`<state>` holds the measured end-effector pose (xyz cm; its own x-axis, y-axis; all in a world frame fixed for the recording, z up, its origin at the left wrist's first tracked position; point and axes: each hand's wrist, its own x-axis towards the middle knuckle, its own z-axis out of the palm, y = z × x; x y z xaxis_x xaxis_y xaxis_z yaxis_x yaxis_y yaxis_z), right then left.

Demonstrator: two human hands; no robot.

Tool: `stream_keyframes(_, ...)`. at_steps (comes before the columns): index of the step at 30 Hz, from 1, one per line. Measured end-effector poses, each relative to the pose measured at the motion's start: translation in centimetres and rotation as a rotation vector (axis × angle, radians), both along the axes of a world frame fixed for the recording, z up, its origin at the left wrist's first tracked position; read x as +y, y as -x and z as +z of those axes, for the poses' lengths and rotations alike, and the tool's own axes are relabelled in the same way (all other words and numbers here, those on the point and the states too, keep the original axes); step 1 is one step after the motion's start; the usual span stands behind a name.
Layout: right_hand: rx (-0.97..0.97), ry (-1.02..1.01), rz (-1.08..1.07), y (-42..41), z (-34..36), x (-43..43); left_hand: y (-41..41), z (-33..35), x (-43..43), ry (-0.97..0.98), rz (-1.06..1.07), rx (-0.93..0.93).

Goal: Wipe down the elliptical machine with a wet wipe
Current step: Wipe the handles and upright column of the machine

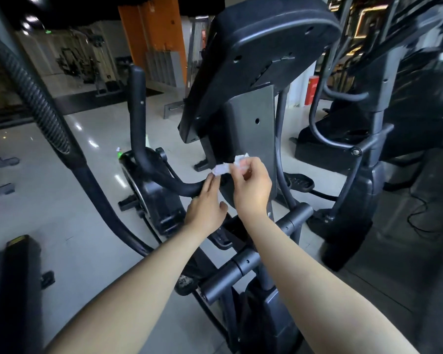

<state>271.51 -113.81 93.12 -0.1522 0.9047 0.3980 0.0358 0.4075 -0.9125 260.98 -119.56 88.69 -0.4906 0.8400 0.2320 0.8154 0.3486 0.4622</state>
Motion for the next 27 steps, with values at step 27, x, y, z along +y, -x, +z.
stream_keyframes(27,-0.235,-0.063,-0.217,0.2,-4.8,0.4,0.5,0.7,-1.5,-0.154,-0.157,-0.076)
